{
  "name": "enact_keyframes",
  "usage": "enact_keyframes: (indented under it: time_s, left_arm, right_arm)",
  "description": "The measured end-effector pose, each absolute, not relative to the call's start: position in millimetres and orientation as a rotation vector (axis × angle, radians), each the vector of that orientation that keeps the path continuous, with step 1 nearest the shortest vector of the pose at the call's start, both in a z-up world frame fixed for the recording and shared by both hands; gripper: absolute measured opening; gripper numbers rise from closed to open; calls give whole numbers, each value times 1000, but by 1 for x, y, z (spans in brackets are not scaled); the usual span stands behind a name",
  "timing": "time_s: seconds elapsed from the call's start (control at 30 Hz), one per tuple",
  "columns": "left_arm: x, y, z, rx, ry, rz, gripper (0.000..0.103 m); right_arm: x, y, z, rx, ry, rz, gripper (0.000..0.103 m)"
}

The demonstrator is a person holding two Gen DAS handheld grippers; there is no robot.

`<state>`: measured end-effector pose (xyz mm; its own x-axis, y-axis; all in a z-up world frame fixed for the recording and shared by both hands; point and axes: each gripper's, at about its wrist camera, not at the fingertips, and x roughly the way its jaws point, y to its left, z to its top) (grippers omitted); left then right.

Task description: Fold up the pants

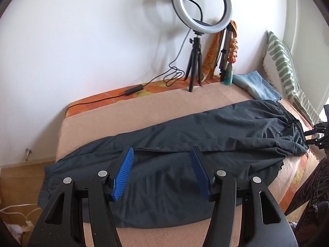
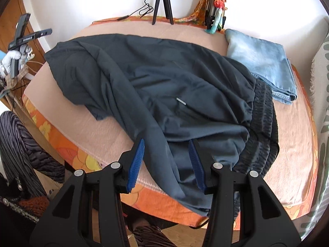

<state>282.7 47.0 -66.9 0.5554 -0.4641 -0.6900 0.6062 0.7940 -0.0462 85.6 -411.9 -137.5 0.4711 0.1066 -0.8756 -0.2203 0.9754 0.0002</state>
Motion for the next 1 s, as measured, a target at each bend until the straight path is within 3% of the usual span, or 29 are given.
enact_keyframes:
  time_s: [0.1,0.27,0.37,0.63,0.67,0.73,0.77,0.87,0.9,1.0]
  left_arm:
    - [276,10,-79,283,779,-706,57]
    - [256,-49,-102,459,819,-821,58]
    - [243,-79,-114,603,799,-865,64]
    - [245,-135,-149,936,755,-896,64]
    - [247,-140,-154,968,751,-899,64]
    - [251,-148,-163,1023,741,-911,64]
    - [252,-152,-168,1038,745,-922,64]
    - [262,-156,-168,951,781,-977,64]
    - [267,-156,-168,905,811,-998,60]
    - [275,-156,-166,793,858,-1057,29]
  right_arm:
    - [75,-407,-157,-187,1103,213,58]
    - [66,-397,-184,-320,1163,223,58]
    - [65,-395,-189,-395,1164,216,58]
    - [70,-400,-191,-482,1172,209,58]
    - [71,-401,-191,-478,1177,209,55]
    - [72,-402,-188,-475,1176,198,35]
    - [75,-404,-186,-469,1185,200,19]
    - [82,-405,-175,-490,1172,194,8]
    - [86,-407,-169,-501,1161,184,7]
    - [99,-412,-149,-524,1123,160,5]
